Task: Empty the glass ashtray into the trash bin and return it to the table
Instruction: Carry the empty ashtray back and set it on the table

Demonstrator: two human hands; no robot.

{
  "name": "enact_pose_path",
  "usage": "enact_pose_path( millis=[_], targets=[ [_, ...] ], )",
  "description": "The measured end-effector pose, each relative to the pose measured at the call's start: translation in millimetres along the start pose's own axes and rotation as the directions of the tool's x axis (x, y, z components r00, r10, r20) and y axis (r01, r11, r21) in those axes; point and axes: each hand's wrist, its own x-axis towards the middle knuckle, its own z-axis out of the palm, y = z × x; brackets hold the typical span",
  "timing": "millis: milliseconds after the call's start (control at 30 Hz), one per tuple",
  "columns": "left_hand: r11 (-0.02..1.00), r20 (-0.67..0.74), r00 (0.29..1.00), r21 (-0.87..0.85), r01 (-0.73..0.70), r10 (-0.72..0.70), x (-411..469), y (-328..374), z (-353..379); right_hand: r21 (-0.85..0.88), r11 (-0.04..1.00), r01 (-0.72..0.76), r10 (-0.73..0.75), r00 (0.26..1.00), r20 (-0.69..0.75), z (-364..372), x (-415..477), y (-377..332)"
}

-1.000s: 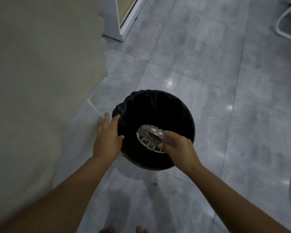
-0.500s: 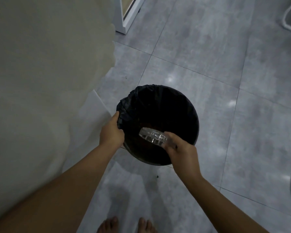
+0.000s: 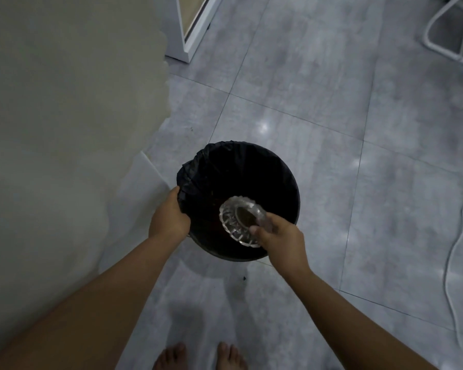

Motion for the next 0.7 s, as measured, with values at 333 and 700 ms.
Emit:
enact_pose_path(
  millis=[333,700],
  targets=[
    [0.921,0.307,0.945,-0.324,0.215,-0.113,-78,101,-58,0.504,0.824,-0.258,0.248,0.965,0.088,-70,-52,-107],
    [0.684,0.187,0.982,-0.715,0.144,-0.011,-272,216,-213,0.482,0.852,-0.206,0.105,0.968,0.229,-157,-222,-276]
  ],
)
